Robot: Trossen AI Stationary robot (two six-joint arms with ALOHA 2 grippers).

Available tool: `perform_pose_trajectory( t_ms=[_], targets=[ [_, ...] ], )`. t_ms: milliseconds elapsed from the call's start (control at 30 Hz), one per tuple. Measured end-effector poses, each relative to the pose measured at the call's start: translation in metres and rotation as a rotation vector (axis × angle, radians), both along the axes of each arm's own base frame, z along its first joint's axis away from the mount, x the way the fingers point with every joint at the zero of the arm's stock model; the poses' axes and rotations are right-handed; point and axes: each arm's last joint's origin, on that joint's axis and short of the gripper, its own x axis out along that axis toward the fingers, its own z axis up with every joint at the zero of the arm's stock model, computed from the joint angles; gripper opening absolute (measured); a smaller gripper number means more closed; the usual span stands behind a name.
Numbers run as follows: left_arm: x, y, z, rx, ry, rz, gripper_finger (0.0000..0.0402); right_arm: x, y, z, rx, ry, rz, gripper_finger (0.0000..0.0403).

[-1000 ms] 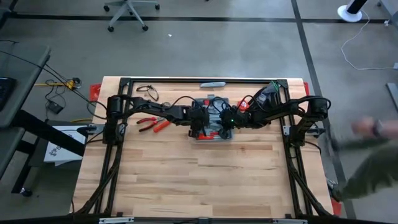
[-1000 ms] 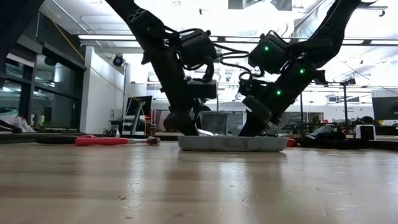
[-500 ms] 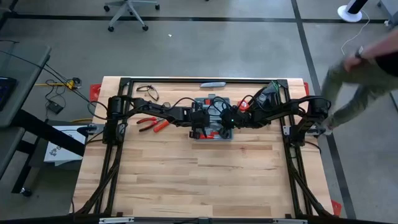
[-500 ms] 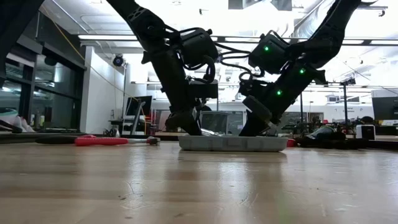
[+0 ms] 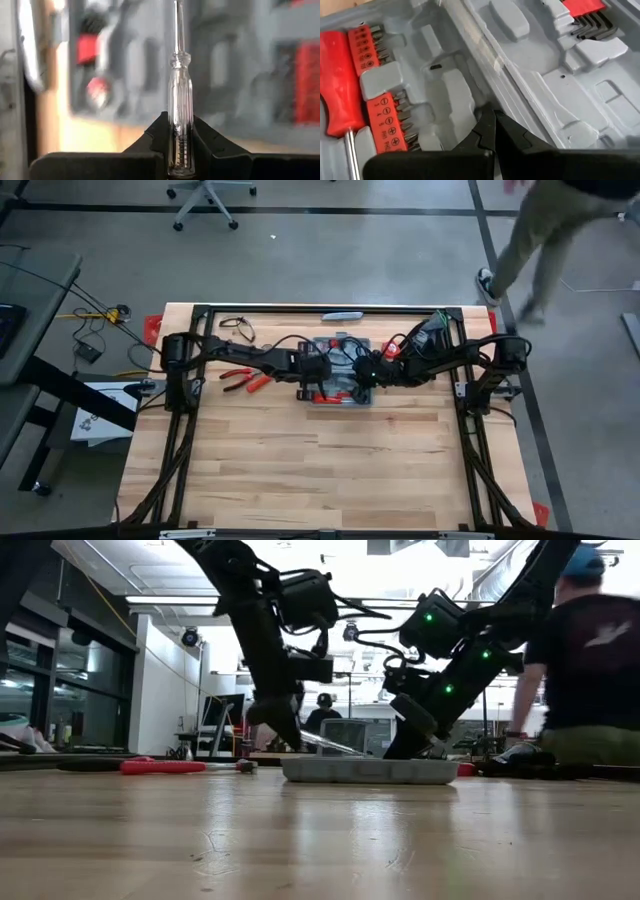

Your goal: Prefit tool cases

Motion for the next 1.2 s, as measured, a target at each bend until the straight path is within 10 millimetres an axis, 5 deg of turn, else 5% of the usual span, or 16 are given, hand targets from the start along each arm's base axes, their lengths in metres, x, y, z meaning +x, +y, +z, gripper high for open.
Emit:
perform_pose_trajectory(
  t_ms=[200,633,1200],
  targets=[
    [-0.021,-0.012,0.024,-0.012,0.019,0.080,0.0030,0.000,0.000,0.000,-0.018,0.002,0.002,0.0000],
    [-0.114,-0.058,0.036,-0.117,-0.159,0.365,0.0030,0.004,0.009,0.002,-0.035,-0.035,0.029,0.0000],
    [-0.183,-0.103,-0.026,-0.250,-0.100,0.591,0.0030,0.008,0.012,0.015,-0.061,-0.122,0.052,0.0000]
  ],
)
